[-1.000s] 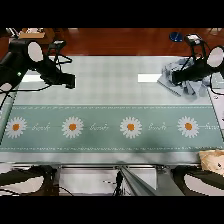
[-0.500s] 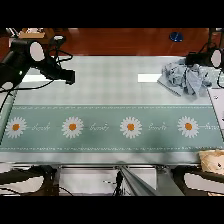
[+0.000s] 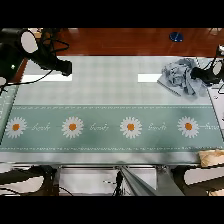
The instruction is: Fold the shirts.
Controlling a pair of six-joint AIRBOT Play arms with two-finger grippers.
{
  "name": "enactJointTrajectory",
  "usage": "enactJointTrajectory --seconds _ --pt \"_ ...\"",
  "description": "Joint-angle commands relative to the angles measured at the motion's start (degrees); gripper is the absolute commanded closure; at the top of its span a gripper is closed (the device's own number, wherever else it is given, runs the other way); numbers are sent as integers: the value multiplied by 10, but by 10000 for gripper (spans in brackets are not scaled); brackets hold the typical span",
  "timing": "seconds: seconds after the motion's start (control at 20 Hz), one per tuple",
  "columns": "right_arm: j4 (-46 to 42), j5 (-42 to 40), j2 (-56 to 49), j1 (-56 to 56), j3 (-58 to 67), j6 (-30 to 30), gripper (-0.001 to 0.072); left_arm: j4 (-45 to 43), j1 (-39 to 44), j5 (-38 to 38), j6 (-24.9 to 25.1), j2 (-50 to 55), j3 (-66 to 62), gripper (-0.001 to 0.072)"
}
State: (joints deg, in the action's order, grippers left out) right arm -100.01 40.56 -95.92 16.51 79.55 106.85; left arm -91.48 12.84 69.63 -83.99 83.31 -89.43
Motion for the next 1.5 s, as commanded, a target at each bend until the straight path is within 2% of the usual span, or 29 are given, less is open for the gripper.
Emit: enactJointTrajectory --seconds 0.0,0.15,0.2,0.25,0.3,0.35,0.45,0.6,0.7,0.95,1.2,1.35,1.45 --pt "16 -15 -27 22 1 3 121 0 -1 1 8 0 -6 -3" --pt "33 -30 -46 24 1 2 125 0 -1 0 8 0 -6 -3" --pt "54 -35 -54 22 1 1 148 0 -1 0 8 0 -6 -2" --pt "89 -47 -61 20 1 -14 319 -1 -1 0 8 0 -6 -2" --pt "126 -56 -63 19 1 -35 596 -1 -1 0 8 0 -6 -2" --pt "169 -68 -63 18 1 -53 681 -1 -1 0 8 -1 -6 -2" --pt "246 -78 -48 19 10 -108 681 -1 -1 2 8 -3 -12 -1" --pt "290 -55 20 18 51 -202 681 -1 -1 38 8 -6 -73 -1" --pt "313 -40 88 18 84 -236 681 -1 -1 63 8 -11 -140 -1" --pt "394 -26 270 18 155 -273 681 0 4 87 -7 -64 -319 -2" --pt "388 -17 414 19 201 -281 681 0 12 48 -7 -210 -308 -2" --pt "359 7 466 19 217 -281 681 0 12 52 -8 -278 -276 -2" --pt "333 55 484 19 217 -280 681 0 12 80 -23 -304 -265 -1"
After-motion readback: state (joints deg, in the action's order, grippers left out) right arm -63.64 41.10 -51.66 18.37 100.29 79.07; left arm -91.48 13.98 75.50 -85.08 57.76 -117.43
